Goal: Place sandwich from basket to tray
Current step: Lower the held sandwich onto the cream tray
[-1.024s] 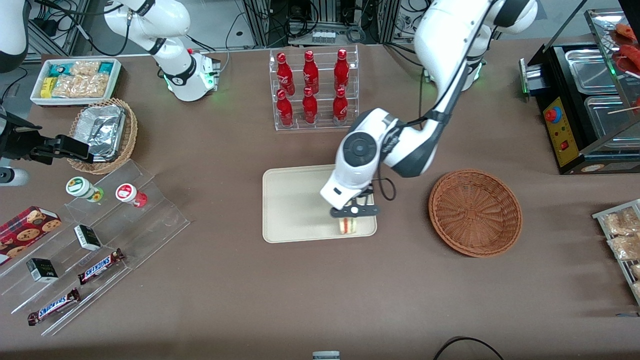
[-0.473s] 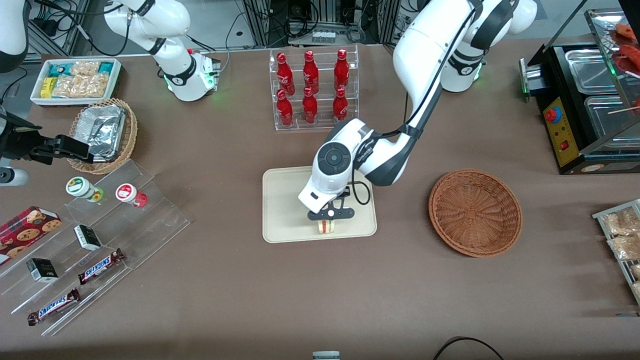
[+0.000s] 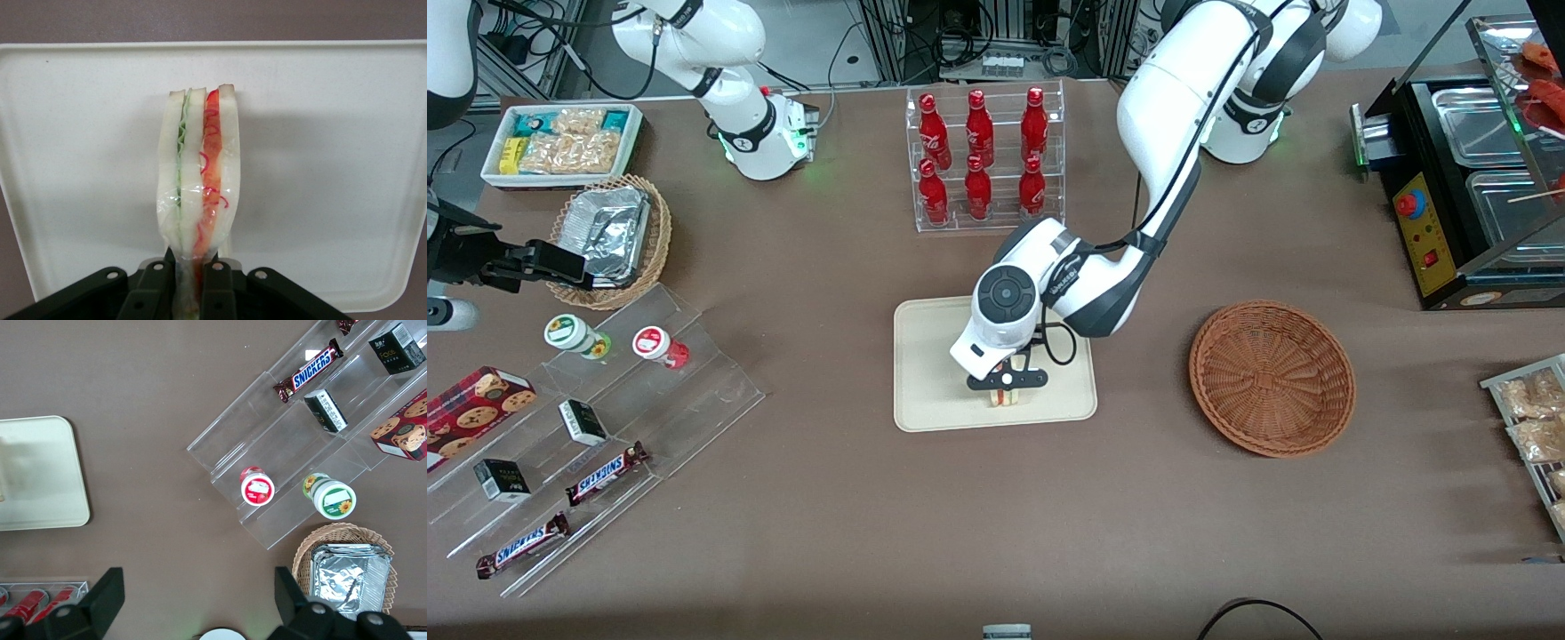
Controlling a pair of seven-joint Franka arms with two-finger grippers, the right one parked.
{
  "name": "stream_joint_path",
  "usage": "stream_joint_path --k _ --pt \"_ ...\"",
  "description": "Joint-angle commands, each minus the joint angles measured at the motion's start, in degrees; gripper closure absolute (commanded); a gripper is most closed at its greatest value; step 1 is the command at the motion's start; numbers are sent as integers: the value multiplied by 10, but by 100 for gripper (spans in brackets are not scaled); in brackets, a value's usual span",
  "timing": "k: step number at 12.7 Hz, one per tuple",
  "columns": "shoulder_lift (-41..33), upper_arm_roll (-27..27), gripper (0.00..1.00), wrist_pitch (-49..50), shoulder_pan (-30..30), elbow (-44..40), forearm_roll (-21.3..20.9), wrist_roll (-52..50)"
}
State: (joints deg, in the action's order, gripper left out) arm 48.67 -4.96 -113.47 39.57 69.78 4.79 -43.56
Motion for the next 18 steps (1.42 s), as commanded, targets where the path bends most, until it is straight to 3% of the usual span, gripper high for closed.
stream_joint_path --k 1,11,12,15,16,17,18 --pt "17 1 100 17 5 -30 10 -11" --pt "27 -7 100 1 9 -26 9 -50" --pt "27 -6 92 1 9 -26 9 -51" --pt "33 -6 50 1 9 -25 9 -50" --pt "33 -6 23 1 9 -25 9 -50" --pt "33 -6 2 1 12 -25 9 -51" --pt "32 -6 0 1 16 -26 8 -50"
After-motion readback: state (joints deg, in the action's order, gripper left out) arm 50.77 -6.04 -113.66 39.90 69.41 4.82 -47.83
